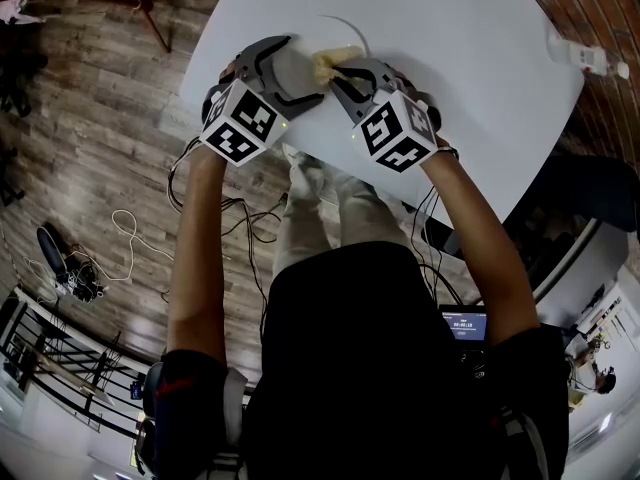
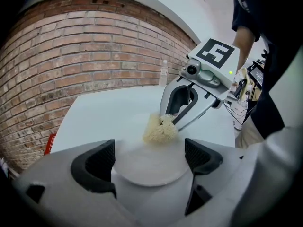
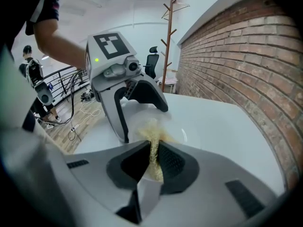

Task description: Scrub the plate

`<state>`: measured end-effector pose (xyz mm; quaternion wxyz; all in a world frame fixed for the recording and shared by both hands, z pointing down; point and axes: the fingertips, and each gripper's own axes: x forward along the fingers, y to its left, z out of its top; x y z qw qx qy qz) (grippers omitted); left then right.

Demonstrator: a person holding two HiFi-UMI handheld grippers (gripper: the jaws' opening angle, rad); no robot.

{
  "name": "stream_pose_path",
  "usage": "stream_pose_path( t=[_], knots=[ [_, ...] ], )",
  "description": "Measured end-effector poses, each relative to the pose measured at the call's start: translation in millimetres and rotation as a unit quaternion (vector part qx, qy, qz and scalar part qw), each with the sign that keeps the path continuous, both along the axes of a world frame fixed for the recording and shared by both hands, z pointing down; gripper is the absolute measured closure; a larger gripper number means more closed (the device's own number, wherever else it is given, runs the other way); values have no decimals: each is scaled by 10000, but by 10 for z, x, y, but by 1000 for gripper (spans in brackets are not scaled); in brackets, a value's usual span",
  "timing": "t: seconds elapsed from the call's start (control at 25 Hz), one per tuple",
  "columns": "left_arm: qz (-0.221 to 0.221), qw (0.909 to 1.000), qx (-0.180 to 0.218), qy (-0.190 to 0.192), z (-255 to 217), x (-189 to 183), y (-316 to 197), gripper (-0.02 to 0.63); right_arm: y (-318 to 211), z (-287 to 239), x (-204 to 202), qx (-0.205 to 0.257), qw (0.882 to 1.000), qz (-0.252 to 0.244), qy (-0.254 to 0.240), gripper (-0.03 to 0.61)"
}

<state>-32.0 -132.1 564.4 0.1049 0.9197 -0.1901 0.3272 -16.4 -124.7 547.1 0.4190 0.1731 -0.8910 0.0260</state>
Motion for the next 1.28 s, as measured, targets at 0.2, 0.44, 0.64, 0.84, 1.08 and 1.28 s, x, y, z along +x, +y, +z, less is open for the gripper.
stream_pose_path(
  t=[0.2, 0.44, 0.64, 0.84, 1.08, 1.28],
  knots=[
    [19, 10000, 4, -8, -12, 2, -4, 172, 57, -11, 4, -46, 10000, 23, -25, 525],
    [33, 10000, 8, -11, -4, 10, -8, 172, 120, -16, 16, -134, 9998, 92, -89, 525],
    [37, 10000, 2, -14, -12, 2, -1, 172, 140, -21, 8, -140, 9998, 77, -91, 525],
    [28, 10000, 3, -13, -2, 18, -2, 172, 103, -1, 10, -95, 9999, 29, -57, 525],
    [34, 10000, 27, 3, -26, 19, -9, 172, -6, -2, -60, -38, 10000, 26, -16, 525],
    [17, 10000, 46, 32, -38, 15, -12, 172, -92, -10, -107, -24, 10000, 30, 4, 525]
  ],
)
